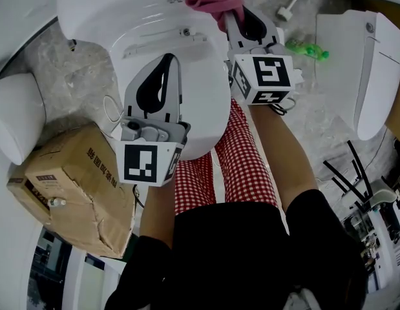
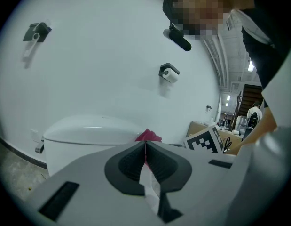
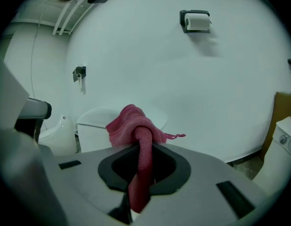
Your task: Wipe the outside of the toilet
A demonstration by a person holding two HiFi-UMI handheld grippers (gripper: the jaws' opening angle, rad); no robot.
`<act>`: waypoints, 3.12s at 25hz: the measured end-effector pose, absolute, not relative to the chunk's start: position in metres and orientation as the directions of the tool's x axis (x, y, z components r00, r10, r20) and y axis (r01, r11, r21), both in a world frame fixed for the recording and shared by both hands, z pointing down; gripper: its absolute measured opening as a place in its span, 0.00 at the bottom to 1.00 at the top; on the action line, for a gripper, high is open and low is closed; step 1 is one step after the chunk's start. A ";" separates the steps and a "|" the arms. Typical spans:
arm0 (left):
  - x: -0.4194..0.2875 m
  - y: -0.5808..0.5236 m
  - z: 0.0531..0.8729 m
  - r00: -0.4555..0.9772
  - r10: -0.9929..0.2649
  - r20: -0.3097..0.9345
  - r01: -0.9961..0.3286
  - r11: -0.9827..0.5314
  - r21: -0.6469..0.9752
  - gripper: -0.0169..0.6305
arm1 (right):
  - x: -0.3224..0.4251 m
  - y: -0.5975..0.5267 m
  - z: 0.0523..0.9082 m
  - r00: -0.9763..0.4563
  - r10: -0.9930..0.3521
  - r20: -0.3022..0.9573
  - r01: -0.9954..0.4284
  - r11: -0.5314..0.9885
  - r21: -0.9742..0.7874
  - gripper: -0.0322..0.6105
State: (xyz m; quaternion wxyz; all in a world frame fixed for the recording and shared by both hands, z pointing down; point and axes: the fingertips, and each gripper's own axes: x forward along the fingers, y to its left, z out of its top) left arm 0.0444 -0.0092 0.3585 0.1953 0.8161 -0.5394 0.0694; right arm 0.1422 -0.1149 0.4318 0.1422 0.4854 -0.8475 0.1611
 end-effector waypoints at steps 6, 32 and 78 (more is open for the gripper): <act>0.035 -0.008 0.360 0.388 -0.862 0.327 -0.916 -0.323 0.239 0.04 | 0.141 -0.104 0.424 -0.514 -0.777 0.364 -0.856 0.494 -0.153 0.14; -0.075 0.034 0.380 0.188 -0.914 0.359 -0.961 -0.096 0.261 0.04 | -0.042 -0.039 0.429 -0.787 -0.527 0.321 -0.596 0.783 -0.176 0.14; -0.192 0.047 0.412 0.083 -0.918 0.387 -0.949 0.046 0.313 0.04 | -0.132 -0.072 0.542 -0.647 -0.494 0.582 -0.748 0.560 -0.356 0.14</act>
